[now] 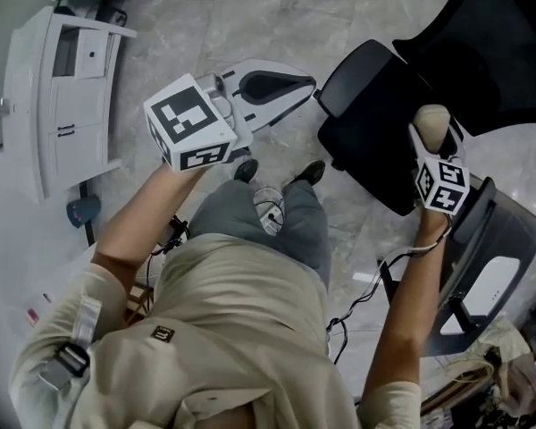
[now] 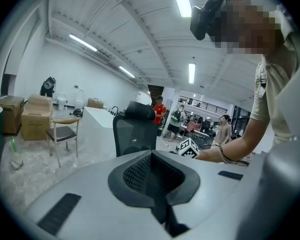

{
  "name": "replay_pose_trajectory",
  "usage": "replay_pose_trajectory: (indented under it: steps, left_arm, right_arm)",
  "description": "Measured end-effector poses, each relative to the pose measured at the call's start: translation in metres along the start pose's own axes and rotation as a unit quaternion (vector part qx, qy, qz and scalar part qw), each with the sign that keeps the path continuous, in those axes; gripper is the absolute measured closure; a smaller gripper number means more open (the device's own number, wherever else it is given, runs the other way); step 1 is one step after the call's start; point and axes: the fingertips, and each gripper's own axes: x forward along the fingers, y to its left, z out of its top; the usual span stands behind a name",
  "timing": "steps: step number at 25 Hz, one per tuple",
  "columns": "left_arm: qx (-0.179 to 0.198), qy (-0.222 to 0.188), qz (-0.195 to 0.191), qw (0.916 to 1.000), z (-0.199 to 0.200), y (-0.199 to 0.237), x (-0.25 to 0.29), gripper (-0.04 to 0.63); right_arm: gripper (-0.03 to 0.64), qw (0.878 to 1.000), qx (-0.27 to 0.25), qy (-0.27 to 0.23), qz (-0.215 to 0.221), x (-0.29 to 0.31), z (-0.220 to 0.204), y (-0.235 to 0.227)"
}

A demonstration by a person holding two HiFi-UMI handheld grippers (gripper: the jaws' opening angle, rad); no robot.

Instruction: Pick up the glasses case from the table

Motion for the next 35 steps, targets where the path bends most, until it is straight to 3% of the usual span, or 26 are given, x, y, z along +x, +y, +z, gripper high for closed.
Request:
replay_pose_trajectory:
  steps: [8,16,28,35]
  left_arm:
    - [0.017,-0.013,-0.015,0.9997,0.034,-0.02,-0.01,0.581]
    - [0.037,-0.029,-0.034,0.9983,0.062,-0.049,-0.011,0.581]
    - [0.03,-0.048,-0.057,0.9968,0.1,-0.06,-0.034,0.581]
    - [0.043,-0.059,-0.08,0.9941,0.095,-0.082,-0.058,0.581]
  right_arm:
    - [0.273,0.991,0.086,-0.099,-0.033,-0.085,0.056,-0.002]
    - [0.273,0.963,0.154,-0.211,-0.067,-0.185,0.099,-0.009]
    - [0.273,0.926,0.166,-0.322,-0.109,-0.302,0.182,0.024]
    - [0.273,0.911,0.158,-0.358,-0.131,-0.357,0.183,0.065]
